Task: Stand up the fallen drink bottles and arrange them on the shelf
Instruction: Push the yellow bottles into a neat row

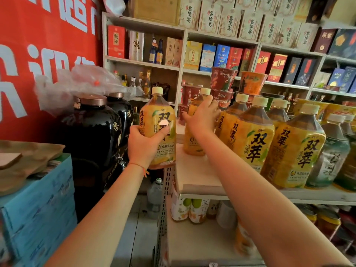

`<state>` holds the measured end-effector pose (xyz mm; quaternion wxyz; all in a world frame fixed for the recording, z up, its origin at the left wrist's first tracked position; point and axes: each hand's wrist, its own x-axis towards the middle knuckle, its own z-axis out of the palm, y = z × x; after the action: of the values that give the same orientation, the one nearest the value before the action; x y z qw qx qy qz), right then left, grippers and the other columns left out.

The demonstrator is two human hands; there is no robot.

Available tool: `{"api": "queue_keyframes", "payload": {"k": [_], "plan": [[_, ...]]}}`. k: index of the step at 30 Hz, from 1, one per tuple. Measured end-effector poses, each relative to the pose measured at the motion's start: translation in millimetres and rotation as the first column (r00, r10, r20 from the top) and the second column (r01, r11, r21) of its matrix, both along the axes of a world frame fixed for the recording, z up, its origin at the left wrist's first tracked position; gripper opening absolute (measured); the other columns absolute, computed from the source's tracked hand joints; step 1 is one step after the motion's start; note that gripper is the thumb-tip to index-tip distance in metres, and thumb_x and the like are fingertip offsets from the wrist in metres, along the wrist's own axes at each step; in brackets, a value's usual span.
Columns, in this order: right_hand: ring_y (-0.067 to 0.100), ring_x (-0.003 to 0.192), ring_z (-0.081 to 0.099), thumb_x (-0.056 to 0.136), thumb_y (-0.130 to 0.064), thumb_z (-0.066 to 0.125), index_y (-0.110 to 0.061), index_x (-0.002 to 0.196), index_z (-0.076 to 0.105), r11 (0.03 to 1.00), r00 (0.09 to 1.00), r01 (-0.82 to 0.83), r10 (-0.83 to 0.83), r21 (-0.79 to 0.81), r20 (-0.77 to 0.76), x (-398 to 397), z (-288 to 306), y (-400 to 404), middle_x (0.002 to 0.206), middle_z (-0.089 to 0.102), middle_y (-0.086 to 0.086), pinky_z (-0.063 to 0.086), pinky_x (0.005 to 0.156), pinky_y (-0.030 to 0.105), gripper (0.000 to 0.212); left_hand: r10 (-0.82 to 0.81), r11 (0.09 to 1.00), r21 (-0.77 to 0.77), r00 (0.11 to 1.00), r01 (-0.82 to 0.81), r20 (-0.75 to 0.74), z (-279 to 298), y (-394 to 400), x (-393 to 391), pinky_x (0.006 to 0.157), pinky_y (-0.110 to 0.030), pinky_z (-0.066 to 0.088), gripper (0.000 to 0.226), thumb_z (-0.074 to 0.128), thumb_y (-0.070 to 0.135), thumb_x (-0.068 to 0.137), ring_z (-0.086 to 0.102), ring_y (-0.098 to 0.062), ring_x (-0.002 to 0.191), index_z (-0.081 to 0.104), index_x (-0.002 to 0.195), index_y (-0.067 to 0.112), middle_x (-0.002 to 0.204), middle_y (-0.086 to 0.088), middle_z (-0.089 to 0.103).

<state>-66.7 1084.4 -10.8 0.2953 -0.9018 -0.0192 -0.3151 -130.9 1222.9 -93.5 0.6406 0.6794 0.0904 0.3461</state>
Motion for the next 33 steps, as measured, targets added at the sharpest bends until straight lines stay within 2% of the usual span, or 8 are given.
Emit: {"api": "queue_keyframes", "payload": {"k": [5, 10, 16, 19, 23, 27, 31, 33], "plan": [[0.044, 0.138, 0.030, 0.085, -0.045, 0.076, -0.016, 0.158, 0.002, 0.999, 0.998, 0.047, -0.047, -0.012, -0.044, -2, -6, 4, 0.159, 0.013, 0.022, 0.043, 0.105, 0.049, 0.108, 0.026, 0.999, 0.038, 0.999, -0.027, 0.037, 3, 0, -9, 0.074, -0.029, 0.053, 0.063, 0.088, 0.049, 0.069, 0.063, -0.006, 0.092, 0.049, 0.108, 0.020, 0.102, 0.011, 0.061], [0.041, 0.134, 0.031, 0.085, -0.047, 0.074, -0.014, 0.159, -0.003, 0.995, 1.000, 0.025, -0.026, -0.101, -0.009, -16, -7, 4, 0.159, 0.013, 0.018, 0.043, 0.103, 0.045, 0.112, 0.047, 0.999, 0.007, 0.997, -0.047, 0.060, 3, 1, -11, 0.080, -0.036, 0.055, 0.066, 0.087, 0.051, 0.069, 0.062, -0.006, 0.092, 0.047, 0.111, 0.020, 0.103, 0.011, 0.059], [0.037, 0.134, 0.034, 0.084, -0.058, 0.068, -0.017, 0.159, -0.003, 0.993, 0.997, -0.043, 0.051, -0.111, 0.066, -64, -14, -11, 0.158, 0.018, 0.013, 0.047, 0.095, 0.043, 0.111, 0.047, 0.998, -0.050, 0.994, -0.042, 0.094, 9, -3, -13, 0.084, -0.031, 0.053, 0.062, 0.085, 0.045, 0.075, 0.062, -0.012, 0.099, 0.048, 0.119, 0.021, 0.106, 0.010, 0.058], [0.034, 0.133, 0.038, 0.082, -0.068, 0.064, -0.018, 0.159, 0.000, 0.990, 0.990, -0.003, 0.023, -0.138, 0.139, -92, -19, -20, 0.155, 0.023, 0.012, 0.048, 0.080, 0.036, 0.112, -0.033, 0.999, -0.010, 0.991, 0.035, 0.132, 14, -8, -11, 0.078, -0.020, 0.048, 0.065, 0.086, 0.038, 0.076, 0.060, -0.012, 0.102, 0.047, 0.124, 0.017, 0.114, 0.005, 0.058], [0.034, 0.138, 0.035, 0.080, -0.067, 0.064, -0.021, 0.159, 0.003, 0.985, 0.984, 0.035, -0.005, -0.166, 0.179, -121, -23, -34, 0.155, 0.026, 0.012, 0.051, 0.079, 0.036, 0.110, -0.222, 0.970, -0.074, 0.966, 0.233, 0.134, 18, -23, -9, 0.089, -0.038, 0.056, 0.066, 0.086, 0.036, 0.077, 0.064, -0.017, 0.109, 0.048, 0.127, 0.015, 0.120, -0.001, 0.063], [0.030, 0.130, 0.042, 0.079, -0.070, 0.062, -0.017, 0.158, 0.010, 0.978, 0.958, 0.090, -0.033, -0.190, 0.285, -132, -28, -41, 0.148, 0.034, 0.012, 0.046, 0.068, 0.031, 0.109, -0.403, 0.904, -0.110, 0.910, 0.413, 0.099, 20, -45, -10, 0.079, -0.033, 0.055, 0.043, 0.076, 0.021, 0.088, 0.065, -0.019, 0.107, 0.049, 0.121, 0.021, 0.118, -0.001, 0.064], [0.034, 0.121, 0.050, 0.078, -0.071, 0.061, -0.007, 0.157, 0.019, 0.976, 0.921, 0.136, -0.062, -0.169, 0.385, -129, -37, -47, 0.141, 0.044, 0.019, 0.056, 0.078, 0.039, 0.110, -0.502, 0.858, -0.100, 0.864, 0.503, 0.040, 17, -60, -9, 0.070, -0.027, 0.057, 0.028, 0.062, 0.015, 0.097, 0.068, -0.016, 0.102, 0.049, 0.119, 0.026, 0.121, -0.006, 0.065], [0.038, 0.122, 0.049, 0.081, -0.067, 0.060, -0.002, 0.155, 0.023, 0.984, 0.903, 0.116, -0.049, -0.134, 0.427, -125, -45, -45, 0.141, 0.044, 0.024, 0.054, 0.089, 0.044, 0.105, -0.525, 0.849, -0.052, 0.851, 0.526, 0.029, 21, -61, -8, 0.071, -0.026, 0.058, 0.022, 0.056, 0.025, 0.102, 0.069, -0.015, 0.100, 0.051, 0.123, 0.023, 0.126, -0.011, 0.064]]}}
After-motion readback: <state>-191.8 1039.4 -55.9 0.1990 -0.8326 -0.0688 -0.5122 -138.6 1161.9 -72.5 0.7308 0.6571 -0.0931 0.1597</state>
